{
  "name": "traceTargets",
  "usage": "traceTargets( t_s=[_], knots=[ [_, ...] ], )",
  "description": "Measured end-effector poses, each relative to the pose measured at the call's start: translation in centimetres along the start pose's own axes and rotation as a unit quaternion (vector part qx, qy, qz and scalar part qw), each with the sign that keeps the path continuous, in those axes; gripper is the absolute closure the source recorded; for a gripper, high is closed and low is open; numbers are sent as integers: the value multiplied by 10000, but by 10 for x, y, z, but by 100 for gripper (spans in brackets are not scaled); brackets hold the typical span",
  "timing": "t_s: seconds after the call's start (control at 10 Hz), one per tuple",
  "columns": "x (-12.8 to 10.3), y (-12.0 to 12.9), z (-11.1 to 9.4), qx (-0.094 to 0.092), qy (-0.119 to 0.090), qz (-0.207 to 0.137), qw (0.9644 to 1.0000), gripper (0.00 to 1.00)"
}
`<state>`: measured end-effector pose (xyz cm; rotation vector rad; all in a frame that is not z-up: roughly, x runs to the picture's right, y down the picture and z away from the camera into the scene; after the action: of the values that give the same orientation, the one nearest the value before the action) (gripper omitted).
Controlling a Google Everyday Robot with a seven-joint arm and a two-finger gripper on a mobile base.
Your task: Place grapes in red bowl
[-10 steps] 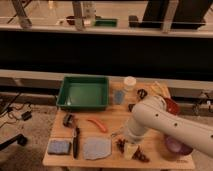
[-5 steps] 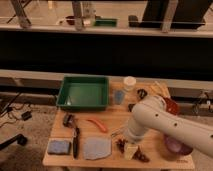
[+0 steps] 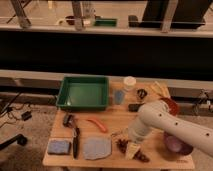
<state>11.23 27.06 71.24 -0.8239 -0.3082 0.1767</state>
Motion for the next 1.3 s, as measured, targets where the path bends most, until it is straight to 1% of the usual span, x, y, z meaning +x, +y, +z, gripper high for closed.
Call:
traceTargets(
  t_s=[0.3, 0.7, 0.9, 1.3],
  knots=[
    [14, 1, 3, 36, -115, 168, 9998, 20],
    [22, 10, 5, 65, -243, 171, 9995, 20],
    [21, 15, 10, 35, -292, 110, 9995, 20],
    [11, 15, 20, -1, -324, -43, 9995, 20]
  ],
)
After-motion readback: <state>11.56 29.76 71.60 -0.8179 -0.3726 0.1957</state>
